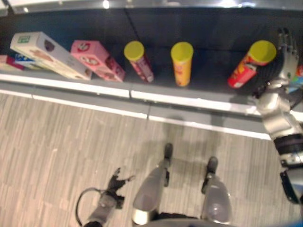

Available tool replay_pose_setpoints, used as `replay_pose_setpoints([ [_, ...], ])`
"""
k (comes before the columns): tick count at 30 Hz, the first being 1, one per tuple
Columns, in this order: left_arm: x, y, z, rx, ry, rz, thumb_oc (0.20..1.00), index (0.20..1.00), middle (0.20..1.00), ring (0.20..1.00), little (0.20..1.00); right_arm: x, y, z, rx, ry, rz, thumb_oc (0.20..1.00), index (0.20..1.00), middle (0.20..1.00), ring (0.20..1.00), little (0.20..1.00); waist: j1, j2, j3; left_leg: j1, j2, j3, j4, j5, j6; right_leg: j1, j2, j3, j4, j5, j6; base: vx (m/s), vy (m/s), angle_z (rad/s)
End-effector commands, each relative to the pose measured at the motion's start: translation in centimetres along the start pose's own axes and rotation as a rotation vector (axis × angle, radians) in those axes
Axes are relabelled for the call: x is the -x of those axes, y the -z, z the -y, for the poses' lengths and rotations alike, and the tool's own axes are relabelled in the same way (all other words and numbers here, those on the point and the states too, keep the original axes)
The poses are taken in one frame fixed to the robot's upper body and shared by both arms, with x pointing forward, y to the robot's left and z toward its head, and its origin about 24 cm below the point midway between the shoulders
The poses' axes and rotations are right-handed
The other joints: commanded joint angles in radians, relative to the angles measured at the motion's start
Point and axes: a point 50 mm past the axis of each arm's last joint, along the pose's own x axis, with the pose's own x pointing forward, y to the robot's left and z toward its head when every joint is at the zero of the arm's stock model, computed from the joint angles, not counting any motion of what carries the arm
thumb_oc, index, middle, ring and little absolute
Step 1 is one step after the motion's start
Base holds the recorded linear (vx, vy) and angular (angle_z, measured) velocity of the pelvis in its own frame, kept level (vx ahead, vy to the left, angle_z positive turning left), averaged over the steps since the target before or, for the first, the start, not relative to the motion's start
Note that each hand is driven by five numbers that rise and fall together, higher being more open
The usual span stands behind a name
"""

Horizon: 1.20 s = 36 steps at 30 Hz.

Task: Put the goods on the table back onto the shelves and tidy them up.

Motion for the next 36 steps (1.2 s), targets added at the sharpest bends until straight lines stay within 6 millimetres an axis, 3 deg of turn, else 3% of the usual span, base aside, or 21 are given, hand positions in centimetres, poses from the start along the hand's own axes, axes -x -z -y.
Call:
replay_pose_setpoints([
  [1,0.1,0.6,-1.4,-0.017,-0.029,-0.011,1.000,1.000,1.000,1.000,1.000,-0.1,-1.4,-0.2,-0.146,0.008,0.028,1.000,1.000,1.000,1.000,1.000,0.015,-0.067,-0.057,0.034,0.008,0.030,0.147,-0.271,-0.027,-0.072,-0.031,0.009,-0.097,0.098,0.015,0.00,0.000,0.00],
  [6,0.3,0.8,-1.4,-0.011,-0.026,-0.018,1.000,1.000,1.000,1.000,1.000,0.3,-1.2,-1.5,-0.289,-0.048,-0.062,1.000,1.000,1.000,1.000,1.000,0.016,-0.061,-0.053,0.038,0.010,0.031,0.137,-0.262,-0.028,-0.074,-0.029,0.009,-0.099,0.100,0.014,0.00,0.000,0.00],
  [18,0.8,1.1,-1.5,-0.007,-0.005,-0.016,1.000,1.000,1.000,1.000,1.000,1.2,-0.2,-3.2,-0.446,-0.153,-0.174,1.000,1.000,1.000,1.000,1.000,0.020,-0.050,-0.053,0.049,0.016,0.028,0.108,-0.245,-0.033,-0.071,-0.025,-0.003,-0.100,0.095,0.013,0.00,0.000,0.00],
  [36,0.7,0.8,-1.3,0.000,0.010,-0.006,1.000,1.000,1.000,1.000,1.000,1.8,0.0,-3.7,-0.489,-0.205,-0.177,1.000,1.000,1.000,1.000,1.000,0.021,-0.054,-0.057,0.064,0.022,0.032,0.096,-0.243,-0.035,-0.062,-0.022,-0.009,-0.102,0.091,0.014,0.00,0.000,0.00],
])
